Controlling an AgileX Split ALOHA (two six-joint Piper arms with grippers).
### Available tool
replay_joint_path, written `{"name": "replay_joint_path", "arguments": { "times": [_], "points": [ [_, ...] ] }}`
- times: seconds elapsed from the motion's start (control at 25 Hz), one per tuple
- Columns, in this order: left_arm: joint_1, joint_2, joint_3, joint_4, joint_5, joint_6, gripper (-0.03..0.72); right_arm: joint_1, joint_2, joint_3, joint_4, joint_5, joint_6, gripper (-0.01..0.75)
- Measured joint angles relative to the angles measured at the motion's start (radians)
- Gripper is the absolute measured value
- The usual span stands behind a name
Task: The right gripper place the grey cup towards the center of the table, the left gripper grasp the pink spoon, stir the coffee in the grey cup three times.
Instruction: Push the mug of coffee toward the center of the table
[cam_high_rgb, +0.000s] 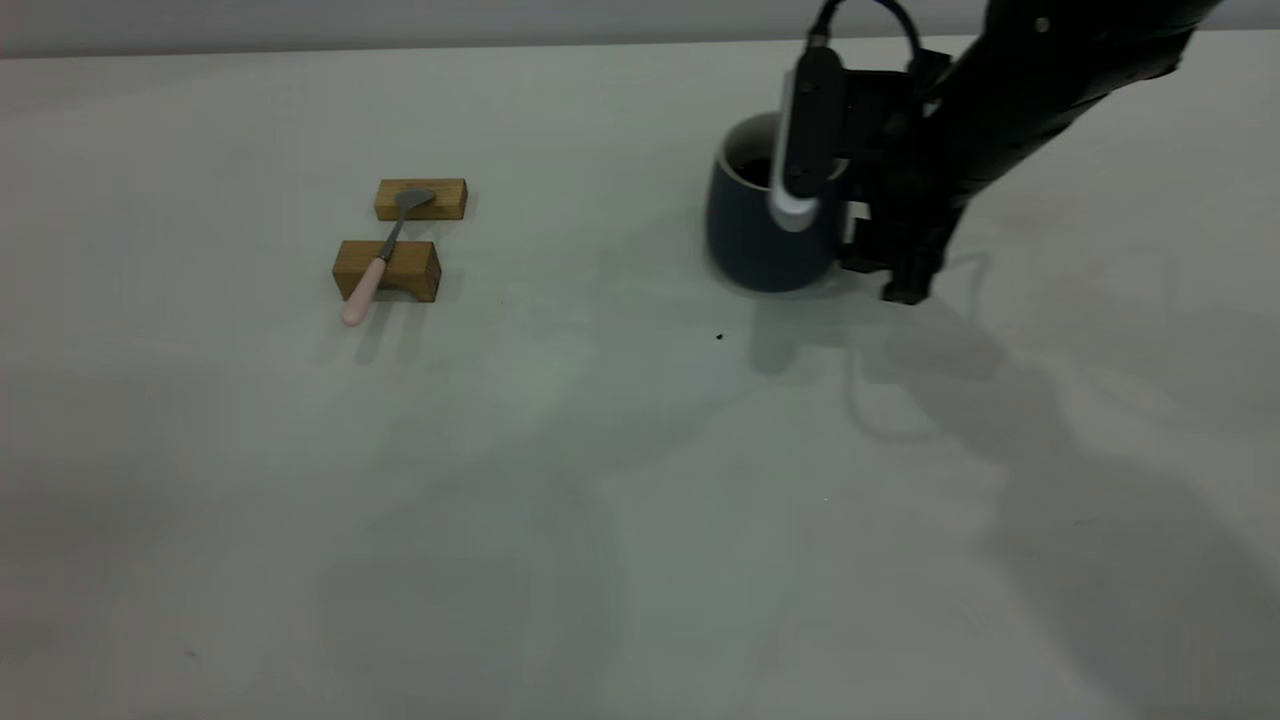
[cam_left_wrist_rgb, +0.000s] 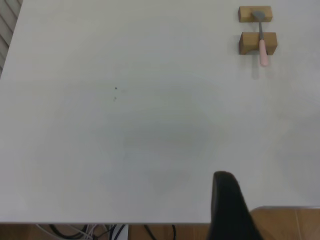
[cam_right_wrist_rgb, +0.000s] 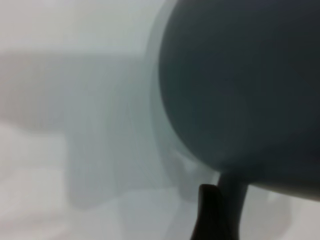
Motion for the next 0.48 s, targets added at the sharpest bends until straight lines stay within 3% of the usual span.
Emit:
{"name": "replay_joint_path", "arguments": {
  "times": [0.48],
  "points": [
    [0.0, 0.0, 0.0, 0.0, 0.0, 0.0, 0.505, 0.105, 0.0, 0.0, 0.002, -0.09, 0.075, 0.574]
  ]
}}
